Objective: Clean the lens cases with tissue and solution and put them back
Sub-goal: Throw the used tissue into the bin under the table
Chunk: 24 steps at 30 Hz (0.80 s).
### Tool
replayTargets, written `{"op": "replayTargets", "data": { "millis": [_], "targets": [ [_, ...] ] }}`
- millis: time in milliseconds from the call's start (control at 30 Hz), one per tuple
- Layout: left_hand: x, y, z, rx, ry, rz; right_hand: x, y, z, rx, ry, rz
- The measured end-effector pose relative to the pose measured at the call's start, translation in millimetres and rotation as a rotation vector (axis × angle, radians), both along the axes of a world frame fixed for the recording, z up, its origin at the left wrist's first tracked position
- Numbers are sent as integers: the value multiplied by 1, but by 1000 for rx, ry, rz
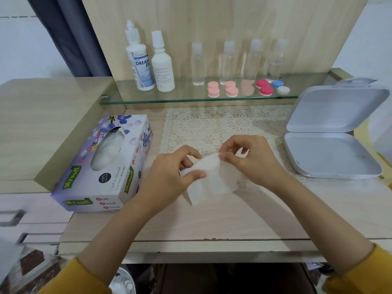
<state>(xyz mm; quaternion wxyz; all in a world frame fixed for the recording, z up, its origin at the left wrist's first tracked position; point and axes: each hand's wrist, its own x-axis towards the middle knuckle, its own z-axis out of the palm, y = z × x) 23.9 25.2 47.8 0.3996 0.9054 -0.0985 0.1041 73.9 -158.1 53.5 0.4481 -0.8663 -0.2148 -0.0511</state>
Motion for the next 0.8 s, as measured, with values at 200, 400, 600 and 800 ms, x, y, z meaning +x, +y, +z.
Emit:
{"op": "replayTargets", "data": {
  "millis": [200, 400, 600, 800],
  "targets": [
    [4, 0, 5, -77, -74, 49, -5, -2, 5, -55, 62, 194],
    [8, 6, 6, -36, -90, 75, -1, 0, -3, -44, 19, 62],
    [9, -5, 3, -197, -69, 147, -11, 9, 0, 127, 8, 174],
    [9, -7, 2, -348, 56, 58, -10, 7, -4, 138, 98, 169]
  ]
}}
